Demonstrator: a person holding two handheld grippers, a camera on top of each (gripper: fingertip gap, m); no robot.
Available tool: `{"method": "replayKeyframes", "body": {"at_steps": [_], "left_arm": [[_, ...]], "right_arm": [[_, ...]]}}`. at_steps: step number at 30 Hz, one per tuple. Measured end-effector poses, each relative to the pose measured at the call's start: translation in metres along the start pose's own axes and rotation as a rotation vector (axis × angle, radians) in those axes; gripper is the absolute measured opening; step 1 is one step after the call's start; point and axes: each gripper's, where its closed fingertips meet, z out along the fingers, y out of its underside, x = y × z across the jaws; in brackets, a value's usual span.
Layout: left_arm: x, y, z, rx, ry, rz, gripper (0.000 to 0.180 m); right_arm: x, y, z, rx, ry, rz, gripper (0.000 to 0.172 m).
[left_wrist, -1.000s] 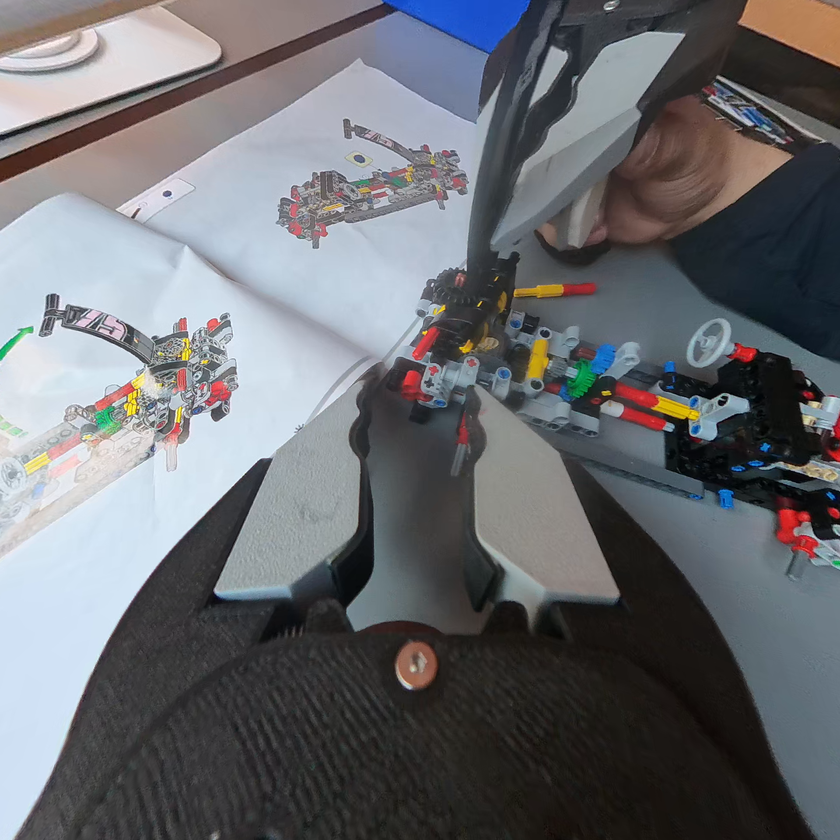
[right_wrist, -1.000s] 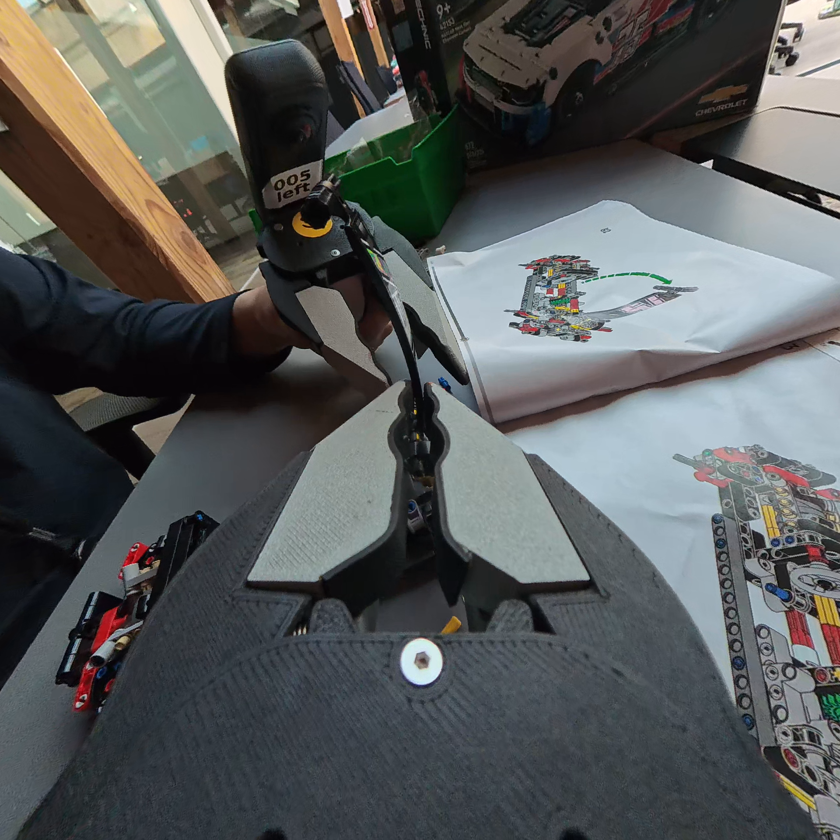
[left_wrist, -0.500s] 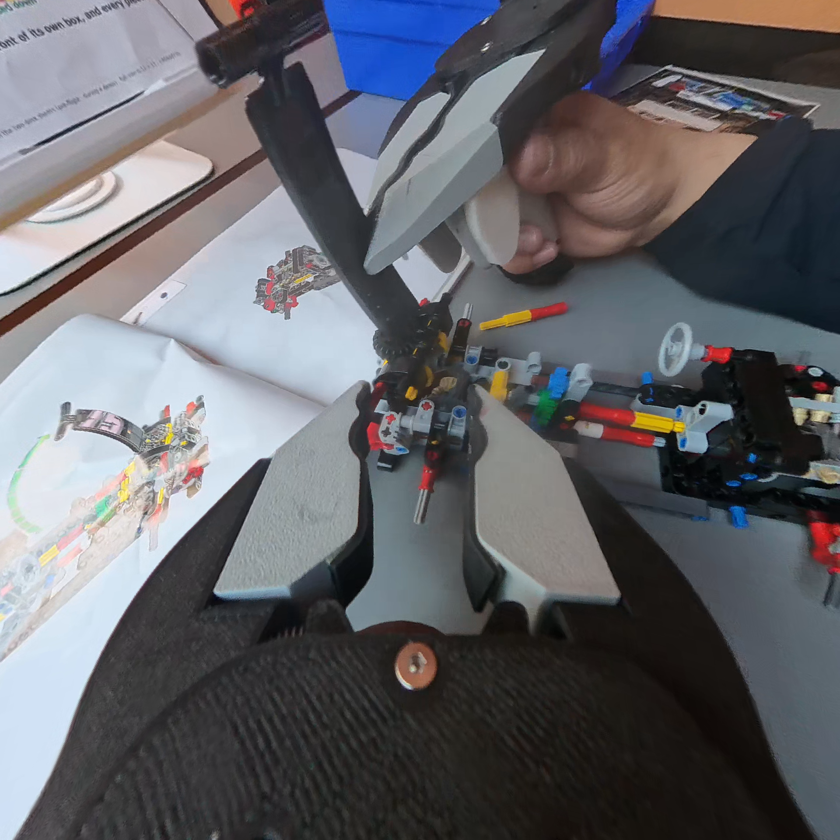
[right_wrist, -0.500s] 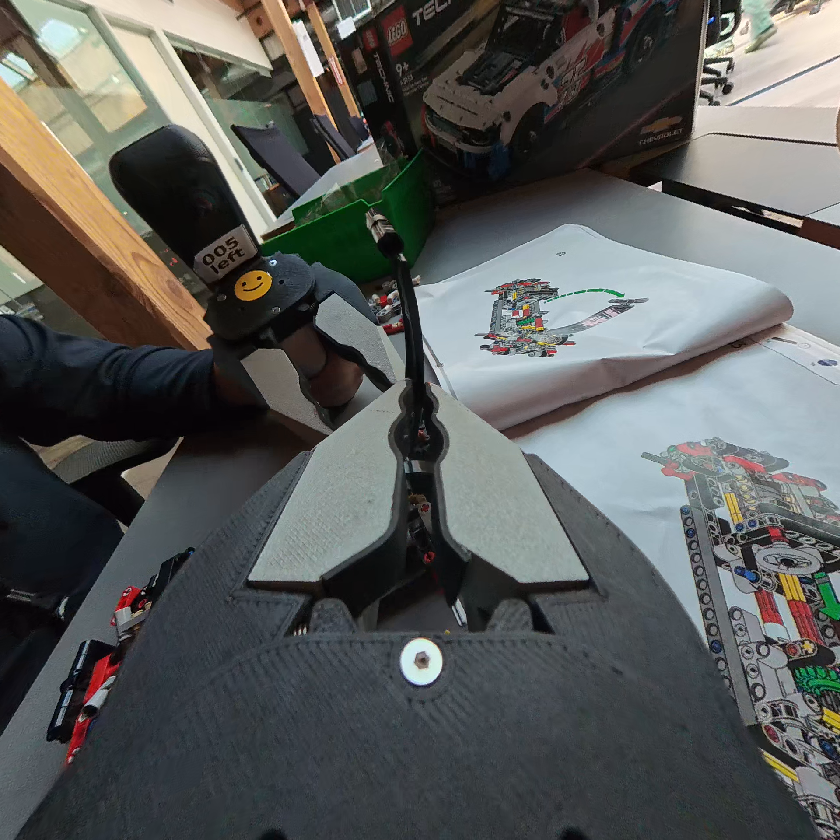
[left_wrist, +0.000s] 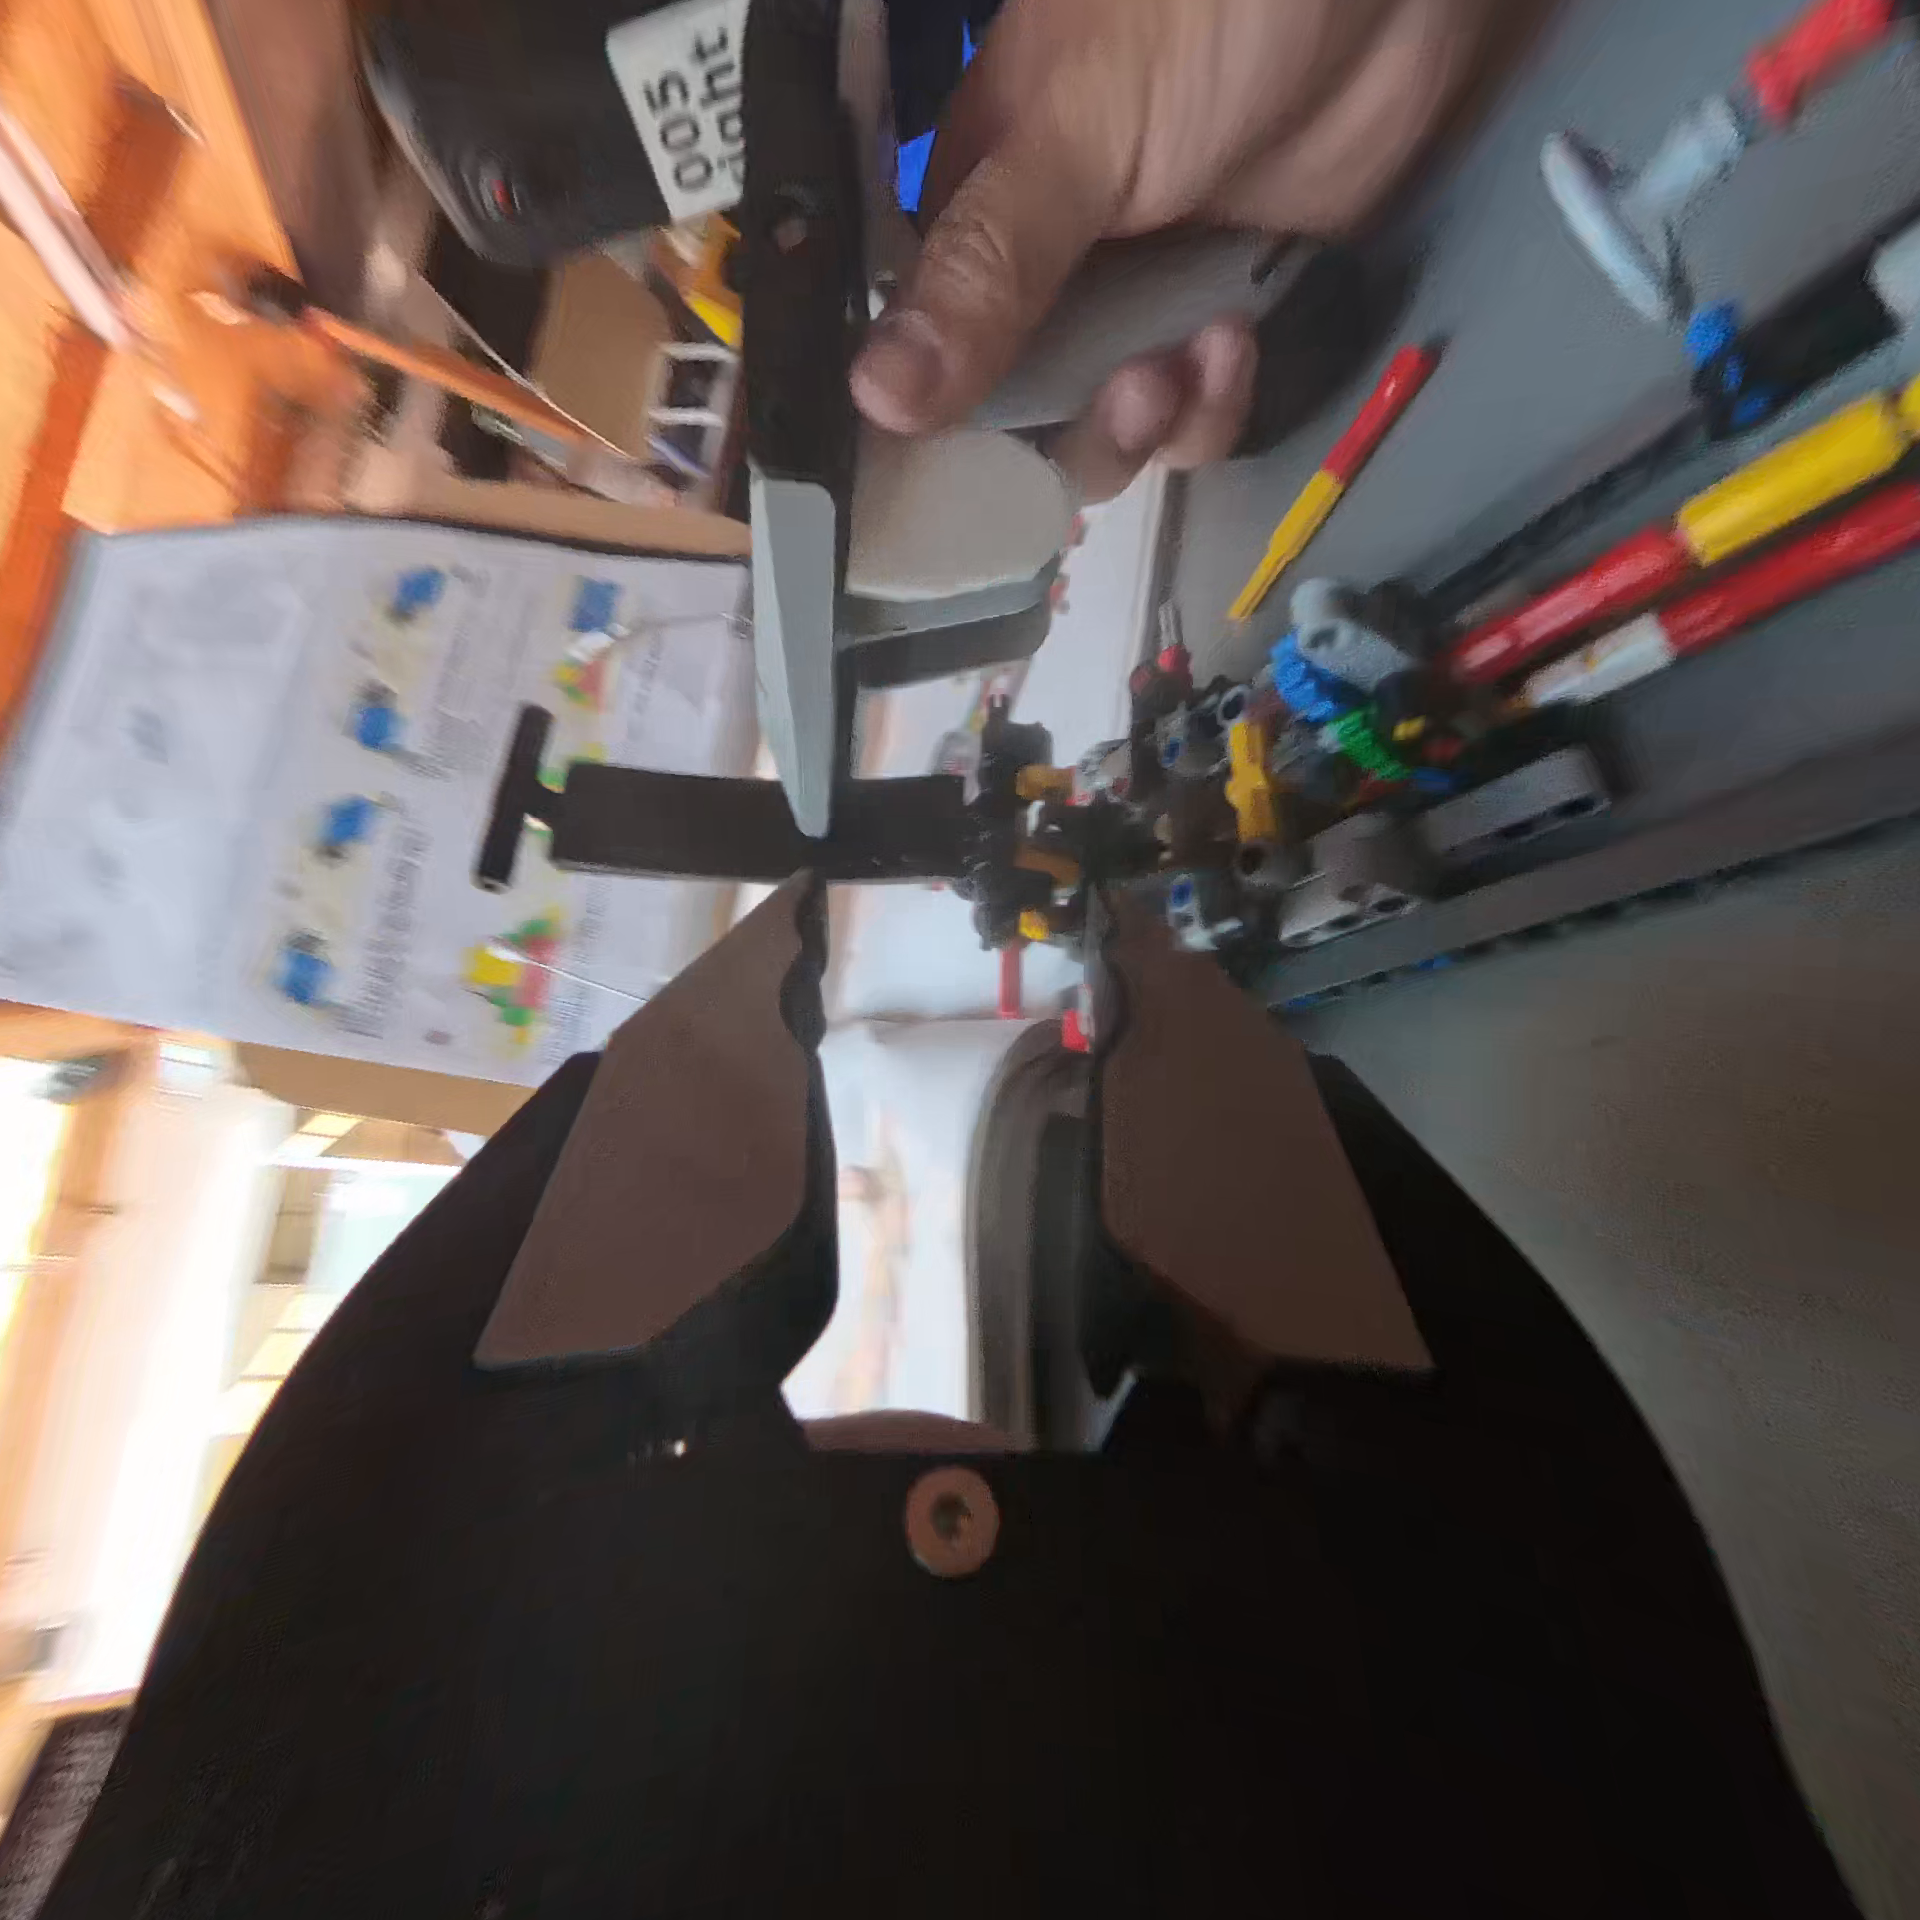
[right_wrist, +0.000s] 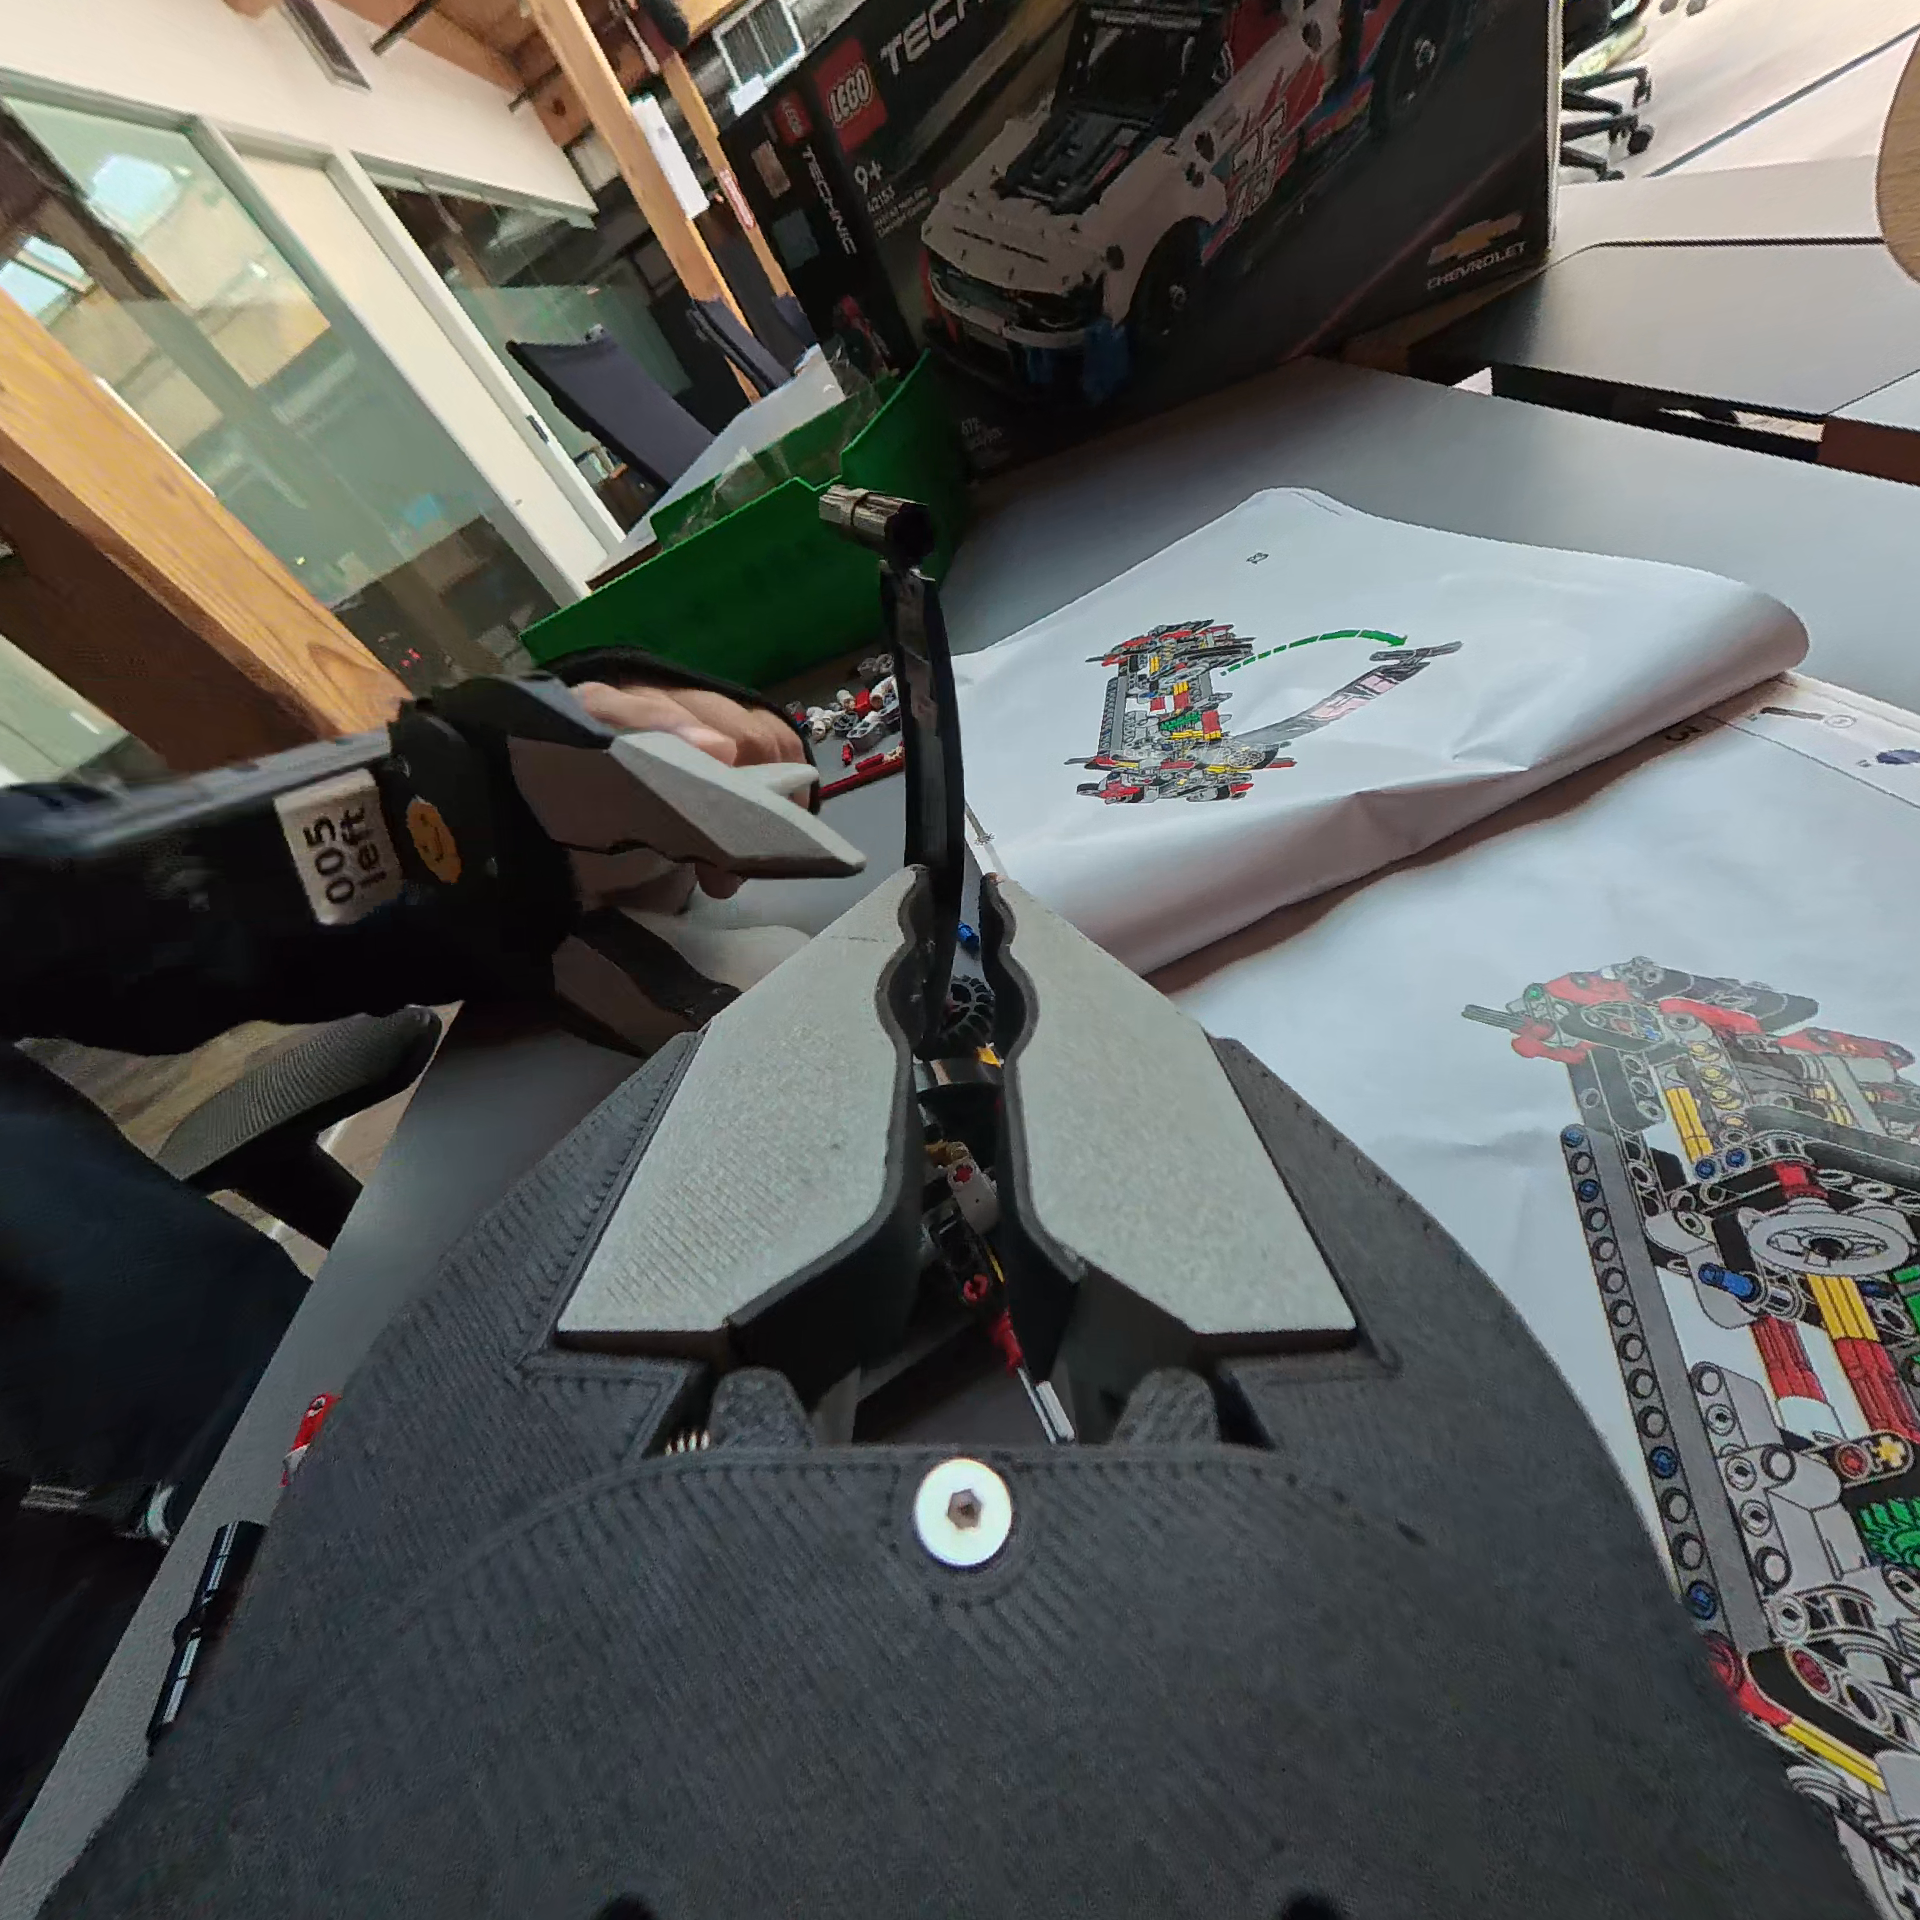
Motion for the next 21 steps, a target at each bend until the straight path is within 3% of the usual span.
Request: {"method": "replayKeyframes", "body": {"at_steps": [2, 4, 11, 21], "left_arm": [[-0.004, -0.002, 0.003, 0.027, -0.106, 0.168, 0.045], [0.003, 0.003, 0.010, 0.009, -0.099, 0.232, 0.038], [0.004, 0.002, 0.014, 0.012, 0.005, 0.095, 0.047], [0.003, 0.003, 0.021, -0.018, 0.056, 0.181, 0.047]], "right_arm": [[0.000, 0.000, 0.000, 0.002, -0.007, 0.011, 0.006], [0.001, 0.000, 0.000, 0.004, -0.011, 0.018, 0.006], [0.002, 0.001, -0.001, 0.006, -0.023, 0.041, 0.008], [0.004, 0.001, -0.003, 0.003, -0.023, 0.052, 0.005]]}}
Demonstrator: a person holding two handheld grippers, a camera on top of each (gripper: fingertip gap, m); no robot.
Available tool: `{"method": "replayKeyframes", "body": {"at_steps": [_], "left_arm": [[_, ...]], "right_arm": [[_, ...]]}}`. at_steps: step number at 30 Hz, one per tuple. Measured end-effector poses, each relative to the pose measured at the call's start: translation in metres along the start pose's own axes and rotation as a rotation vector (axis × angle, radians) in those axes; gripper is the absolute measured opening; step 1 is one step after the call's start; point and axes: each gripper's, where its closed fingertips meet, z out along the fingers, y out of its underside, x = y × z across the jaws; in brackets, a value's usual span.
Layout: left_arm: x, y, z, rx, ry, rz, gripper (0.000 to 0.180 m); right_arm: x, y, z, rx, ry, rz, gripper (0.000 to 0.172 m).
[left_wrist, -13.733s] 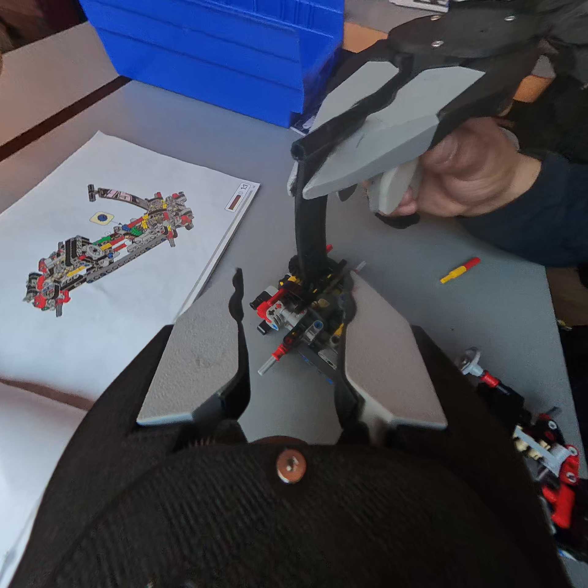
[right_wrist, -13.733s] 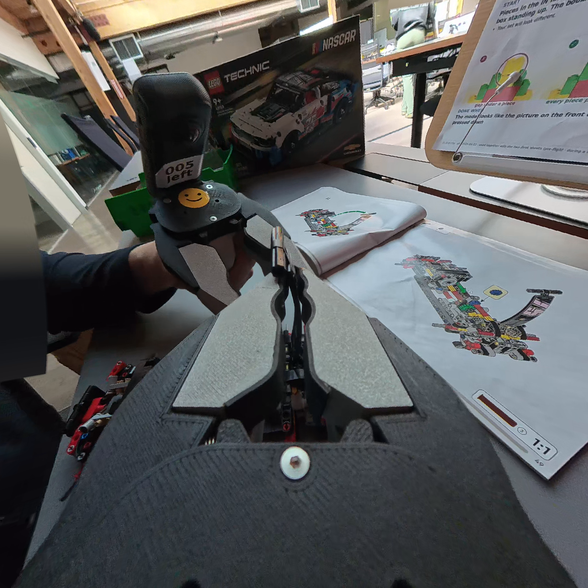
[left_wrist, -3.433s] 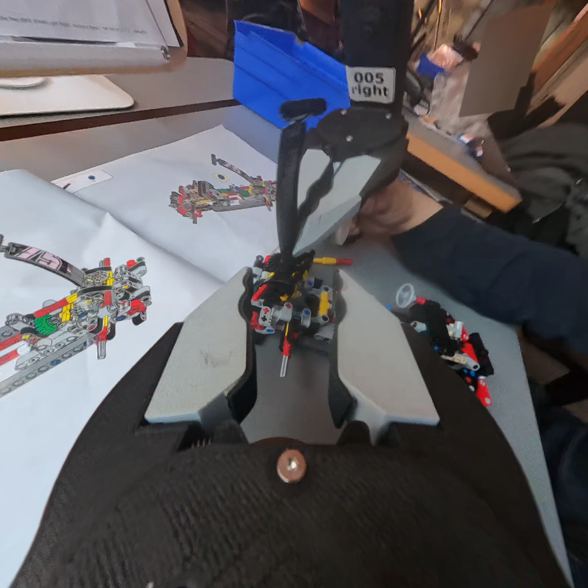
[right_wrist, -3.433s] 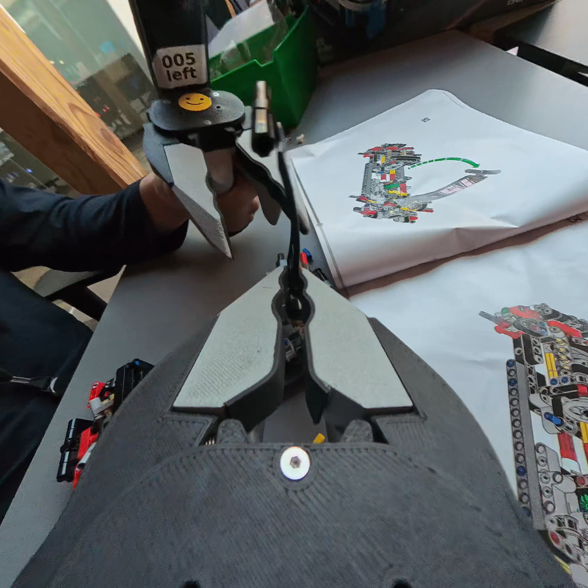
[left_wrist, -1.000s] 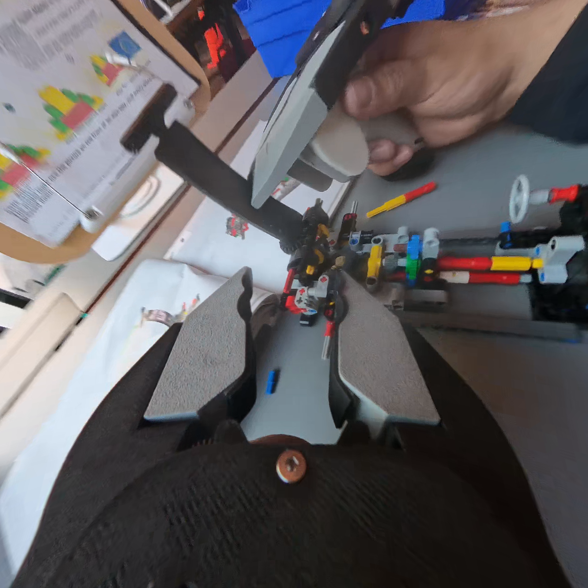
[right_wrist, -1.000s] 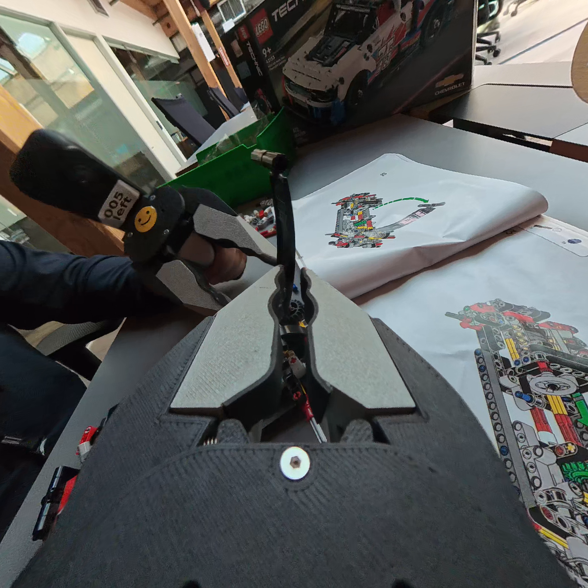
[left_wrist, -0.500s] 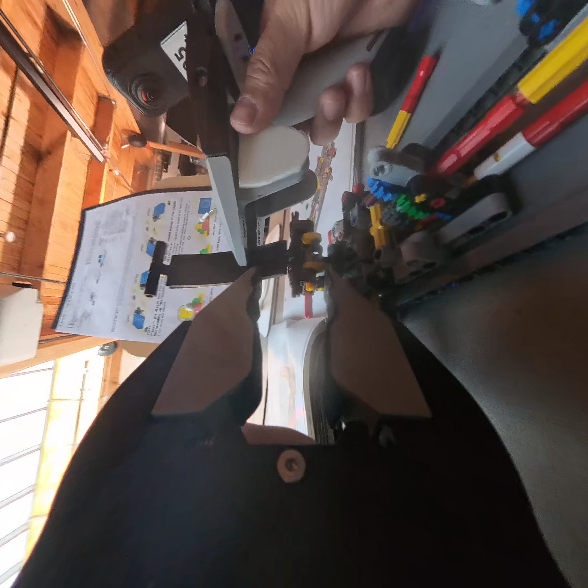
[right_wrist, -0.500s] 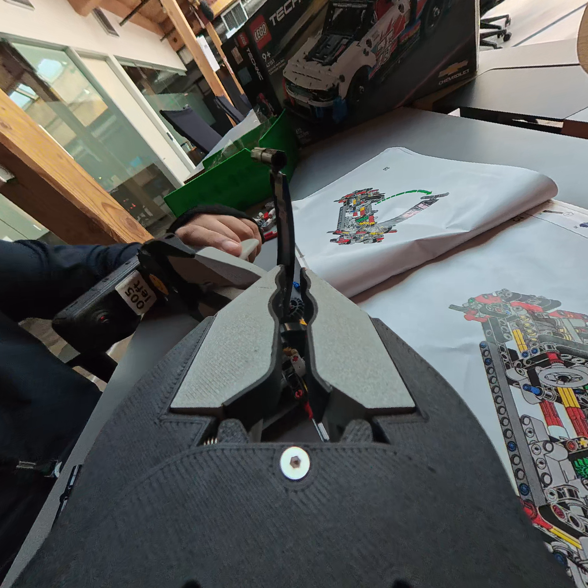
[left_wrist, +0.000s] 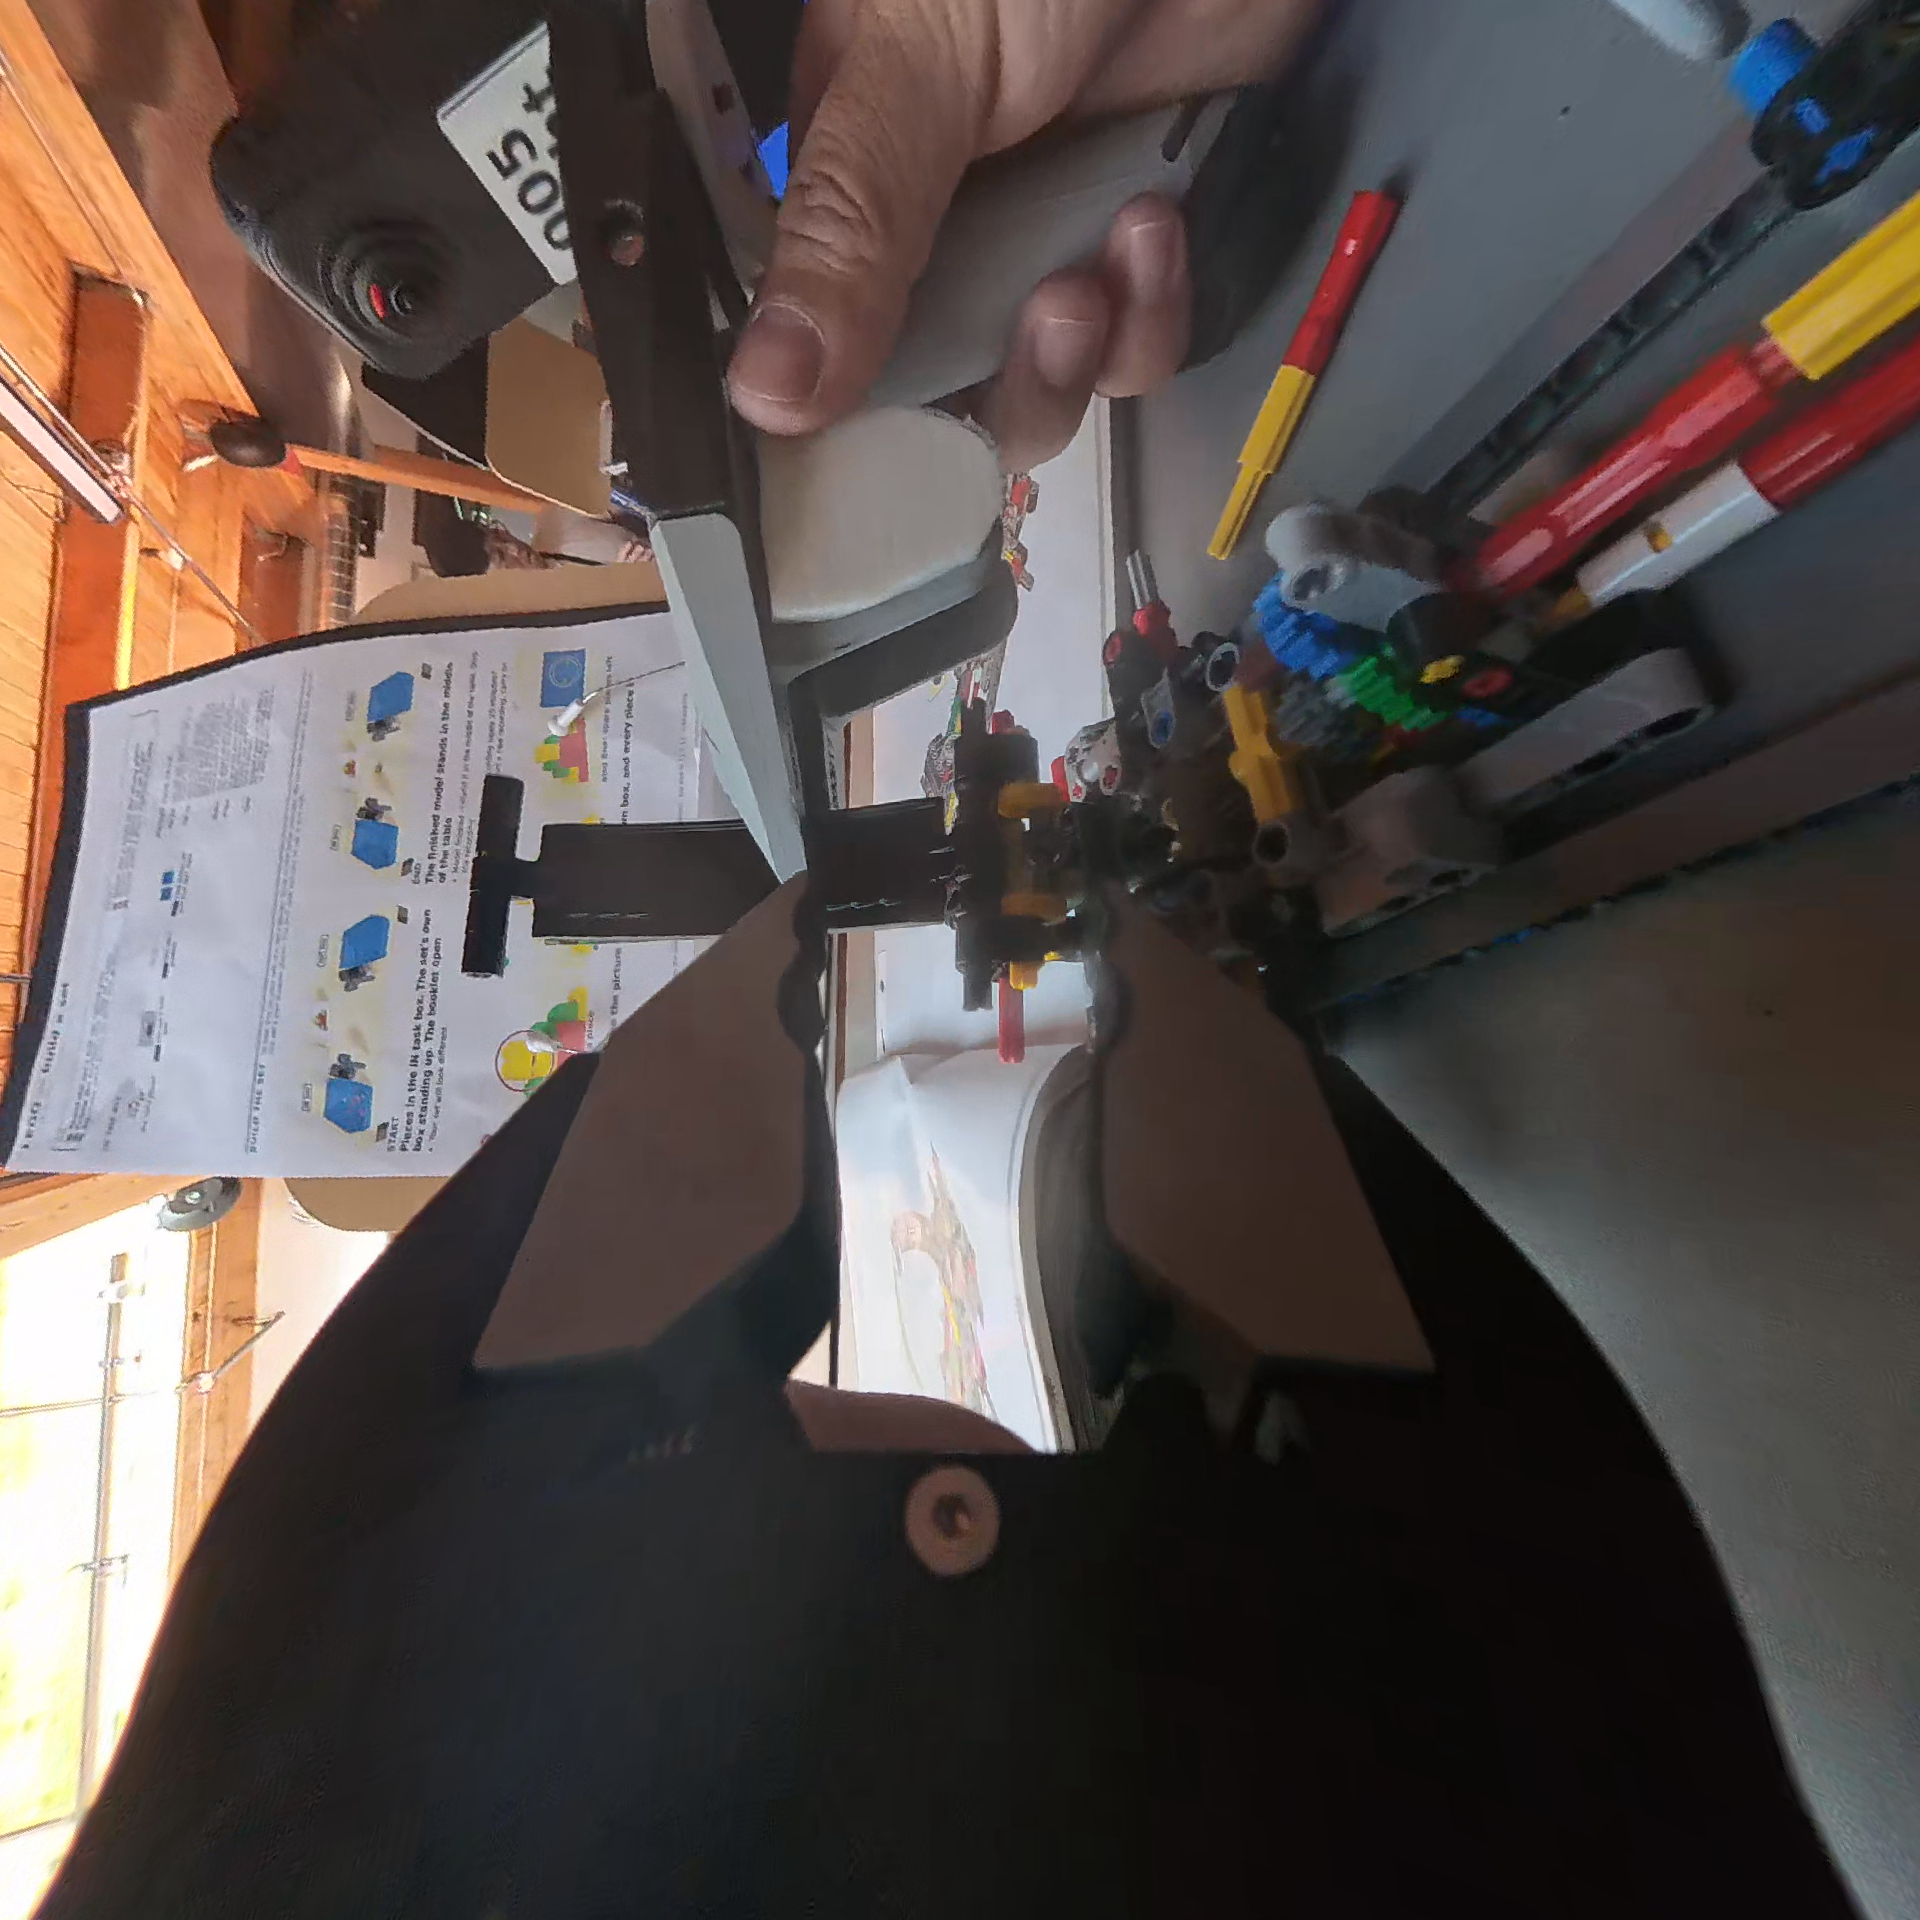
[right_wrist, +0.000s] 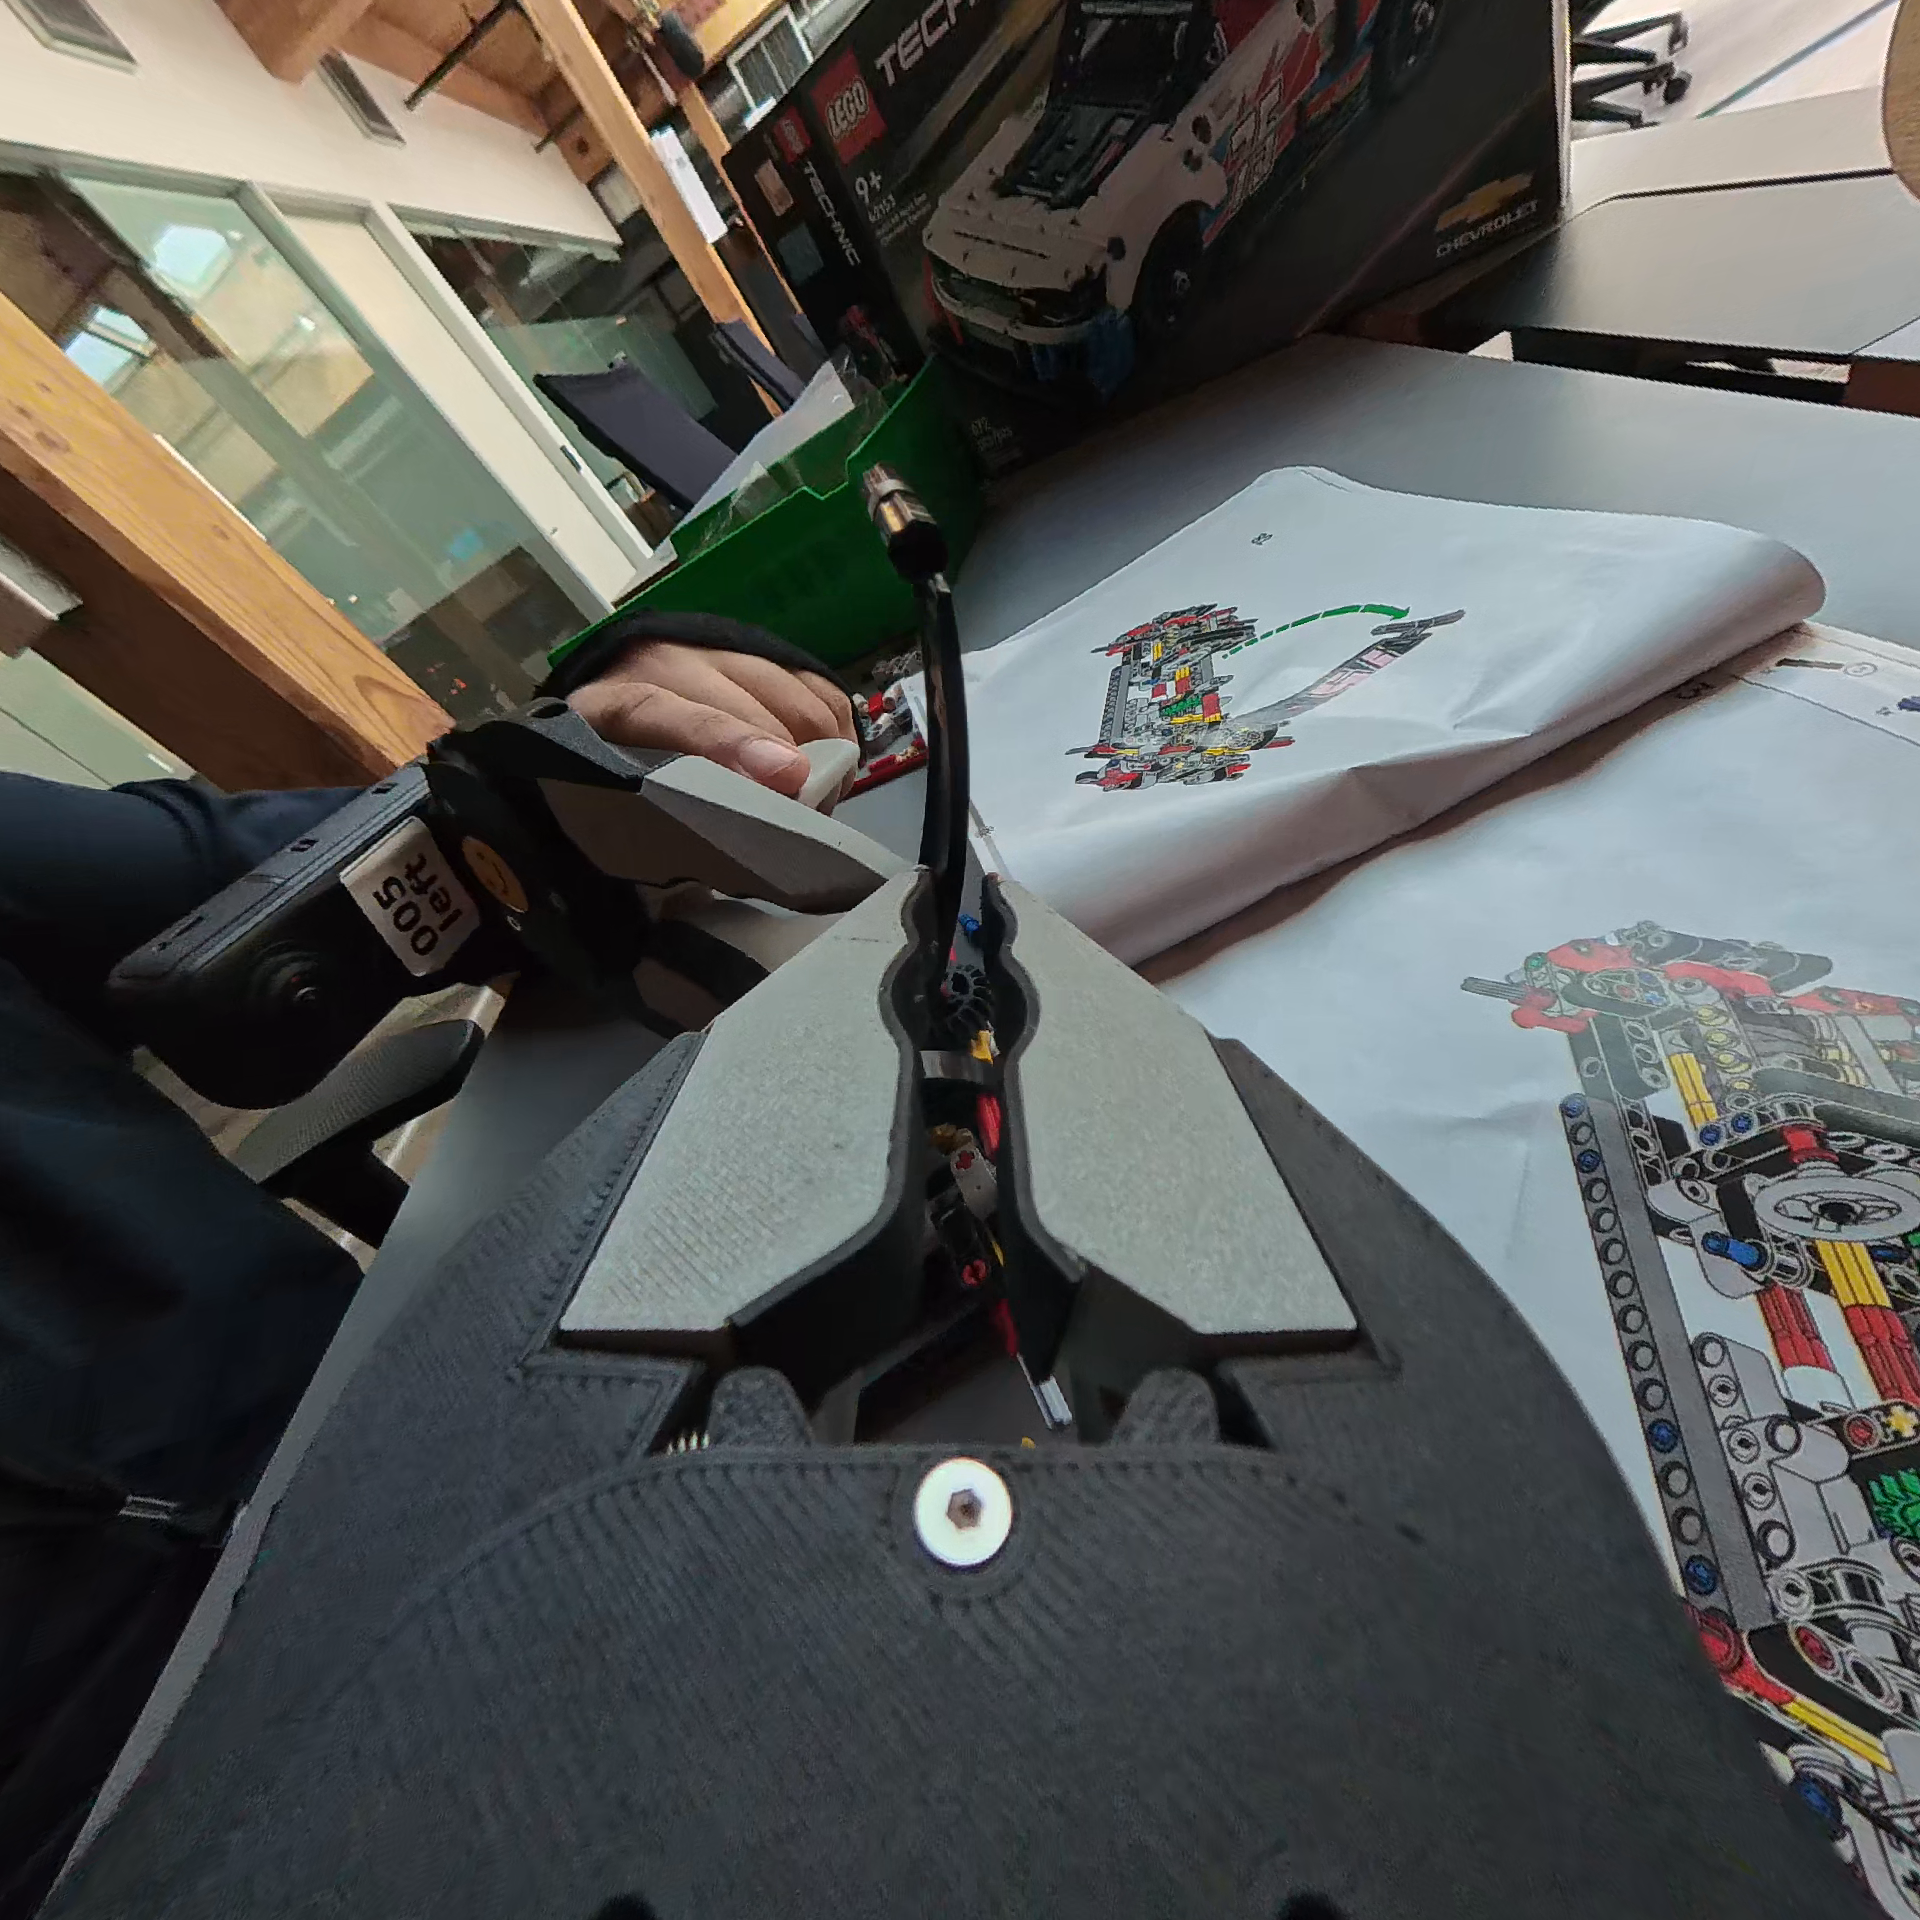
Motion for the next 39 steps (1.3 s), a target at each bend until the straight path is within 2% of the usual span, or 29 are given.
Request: {"method": "replayKeyframes", "body": {"at_steps": [6, 11, 13, 16, 23, 33, 39], "left_arm": [[0.000, -0.001, 0.004, 0.002, -0.020, 0.011, 0.045], [0.000, -0.003, 0.003, 0.003, -0.018, 0.016, 0.045], [0.002, -0.005, 0.003, 0.011, -0.004, 0.015, 0.040], [0.003, -0.007, 0.002, 0.021, -0.012, 0.030, 0.039], [-0.004, 0.004, 0.001, -0.021, -0.026, 0.072, 0.052], [-0.002, -0.003, 0.008, -0.011, 0.005, 0.046, 0.047], [-0.001, -0.003, 0.009, -0.015, 0.009, 0.025, 0.045]], "right_arm": [[-0.003, -0.004, -0.004, 0.021, -0.024, 0.005, 0.015], [0.002, -0.016, -0.017, 0.059, 0.039, -0.035, 0.009], [-0.001, -0.017, -0.016, 0.057, 0.039, -0.062, 0.000], [-0.005, -0.018, -0.011, 0.063, 0.040, -0.091, 0.000], [-0.002, -0.017, -0.007, 0.074, 0.018, -0.036, 0.000], [0.001, -0.007, -0.004, 0.003, 0.038, -0.037, 0.002], [-0.007, -0.013, -0.033, -0.127, 0.224, -0.094, 0.016]]}}
